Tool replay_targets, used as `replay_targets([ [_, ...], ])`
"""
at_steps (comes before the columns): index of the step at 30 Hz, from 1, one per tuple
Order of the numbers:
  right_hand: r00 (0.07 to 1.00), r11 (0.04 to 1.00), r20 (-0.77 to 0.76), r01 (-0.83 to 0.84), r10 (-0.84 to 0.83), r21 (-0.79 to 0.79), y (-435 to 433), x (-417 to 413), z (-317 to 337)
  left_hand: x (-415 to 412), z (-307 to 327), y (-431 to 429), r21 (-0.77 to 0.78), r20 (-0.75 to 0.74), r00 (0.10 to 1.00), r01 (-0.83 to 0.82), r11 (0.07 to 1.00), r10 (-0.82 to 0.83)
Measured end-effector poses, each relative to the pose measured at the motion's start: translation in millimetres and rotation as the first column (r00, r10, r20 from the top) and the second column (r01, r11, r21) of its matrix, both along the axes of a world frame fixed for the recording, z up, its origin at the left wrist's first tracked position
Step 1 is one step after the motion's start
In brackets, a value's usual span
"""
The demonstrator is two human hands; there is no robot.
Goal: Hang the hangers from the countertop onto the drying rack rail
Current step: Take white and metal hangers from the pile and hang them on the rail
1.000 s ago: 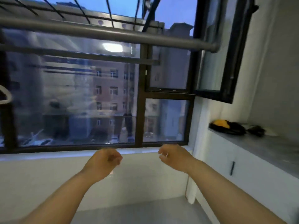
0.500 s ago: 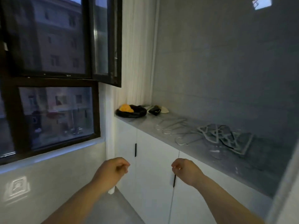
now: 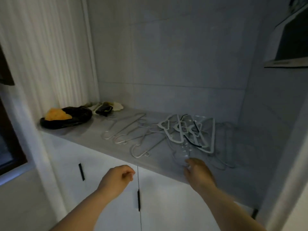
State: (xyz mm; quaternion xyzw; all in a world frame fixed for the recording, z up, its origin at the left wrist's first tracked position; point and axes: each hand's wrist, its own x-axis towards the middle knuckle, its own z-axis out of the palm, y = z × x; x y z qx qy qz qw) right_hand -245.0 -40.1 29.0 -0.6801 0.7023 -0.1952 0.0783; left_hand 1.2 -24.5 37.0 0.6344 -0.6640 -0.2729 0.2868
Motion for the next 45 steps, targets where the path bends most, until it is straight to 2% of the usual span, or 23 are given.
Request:
replay_targets([
  [2,0.999,1.000,-0.033,-0.027,0.027,0.001,-23.0,-2.9,-6.2,-7.3,-2.2,-36.7,-0.016,0.005,1.000,0.002,1.000,-0.002],
  [5,0.993,0.980,-0.114,-0.021,-0.002,-0.198,-51.0,-6.9,-21.0,-25.1,-0.7,-81.8,-0.045,0.038,0.998,0.054,0.998,-0.052],
  [8,0.997,0.999,-0.070,-0.013,0.015,0.032,-59.9,-9.3,-29.0,-45.4,-4.3,-123.1,-0.064,0.022,0.995,0.100,0.993,-0.099],
  [9,0.996,0.998,-0.092,-0.010,0.016,0.056,-61.0,-11.2,-29.5,-52.7,-5.6,-134.8,-0.067,0.016,0.995,0.103,0.992,-0.102],
  [12,0.986,0.998,-0.169,0.021,-0.011,0.058,-65.5,-11.5,-31.0,-80.9,-1.5,-162.3,-0.032,-0.032,0.996,0.077,0.997,-0.078],
  [14,0.987,0.999,-0.160,0.024,-0.019,0.031,-66.7,-10.8,-32.6,-101.1,2.9,-179.7,0.065,-0.126,0.989,0.088,0.994,-0.079],
  [18,0.989,0.999,-0.143,0.025,-0.020,0.031,-66.4,-11.2,-33.0,-127.0,6.7,-205.3,0.183,-0.166,0.984,0.092,0.979,-0.062],
  [21,0.994,0.999,-0.111,0.006,-0.001,0.050,-65.2,-11.3,-28.1,-134.2,0.0,-214.8,0.248,-0.245,0.970,0.050,0.967,0.013],
  [24,0.994,0.999,-0.104,-0.009,0.014,0.049,-65.6,-10.2,-27.9,-136.8,-5.0,-216.9,0.273,-0.235,0.971,0.025,0.962,0.042],
  [29,0.981,0.996,-0.177,0.083,-0.078,0.019,-68.8,-8.5,-32.4,-134.8,-4.7,-219.6,0.270,-0.240,0.967,-0.017,0.963,0.085],
  [32,0.973,0.995,-0.219,0.085,-0.071,0.055,-67.1,-7.4,-38.2,-134.1,-4.4,-220.9,0.256,-0.186,0.980,-0.026,0.966,0.076],
  [38,0.970,0.995,-0.225,0.099,-0.093,0.016,-70.8,-5.4,-43.2,-141.2,-2.5,-222.2,0.248,-0.087,0.996,-0.003,0.969,0.026],
  [41,0.973,0.992,-0.211,0.112,-0.097,0.064,-72.0,-6.3,-42.5,-140.3,-0.2,-220.8,0.228,-0.041,0.999,0.005,0.974,0.004],
  [43,0.976,0.995,-0.200,0.097,-0.091,0.018,-69.8,-8.2,-37.7,-138.0,1.4,-219.4,0.220,-0.068,0.997,-0.013,0.975,0.028],
  [45,0.989,0.994,-0.138,0.066,-0.054,0.088,-65.8,-8.6,-31.0,-136.1,3.1,-219.7,0.219,-0.165,0.984,-0.023,0.975,0.061],
])
